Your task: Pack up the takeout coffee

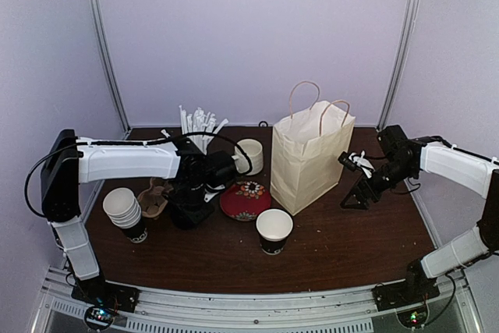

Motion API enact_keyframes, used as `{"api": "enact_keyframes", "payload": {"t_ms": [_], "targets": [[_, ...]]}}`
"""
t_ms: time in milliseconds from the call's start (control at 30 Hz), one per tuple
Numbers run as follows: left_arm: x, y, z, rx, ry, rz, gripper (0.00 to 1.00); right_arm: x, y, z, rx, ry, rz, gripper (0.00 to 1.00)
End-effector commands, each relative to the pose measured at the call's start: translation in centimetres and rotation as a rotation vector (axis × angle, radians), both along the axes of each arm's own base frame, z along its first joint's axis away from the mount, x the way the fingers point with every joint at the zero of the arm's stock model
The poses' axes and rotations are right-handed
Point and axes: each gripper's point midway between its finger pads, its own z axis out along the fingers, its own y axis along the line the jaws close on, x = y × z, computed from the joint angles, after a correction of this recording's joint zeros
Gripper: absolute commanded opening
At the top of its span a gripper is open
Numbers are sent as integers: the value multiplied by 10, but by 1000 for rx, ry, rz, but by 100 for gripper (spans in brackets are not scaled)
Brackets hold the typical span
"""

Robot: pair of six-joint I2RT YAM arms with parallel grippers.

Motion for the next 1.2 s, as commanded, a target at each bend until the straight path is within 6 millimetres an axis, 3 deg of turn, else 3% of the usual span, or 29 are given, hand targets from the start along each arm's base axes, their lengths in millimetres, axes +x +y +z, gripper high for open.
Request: {"api": "enact_keyframes", "payload": {"t_ms": [0, 267, 367, 467, 1167], "targets": [[1, -4, 20, -38, -25, 9, 15, 5, -1, 5, -12, -21, 4, 86], [0, -3, 27, -51, -31, 14, 13, 5, -1, 5, -12, -20, 5, 86], [-3, -3, 20, -40, -8, 11, 31, 5, -1, 4, -12, -18, 5, 86], [-3, -2, 12, -24, 6, 8, 37, 5, -1, 4, -13, -17, 6, 86], [-1, -4, -6, 12, 31, -19, 20, 5, -1, 2, -16, -10, 8, 86]]}}
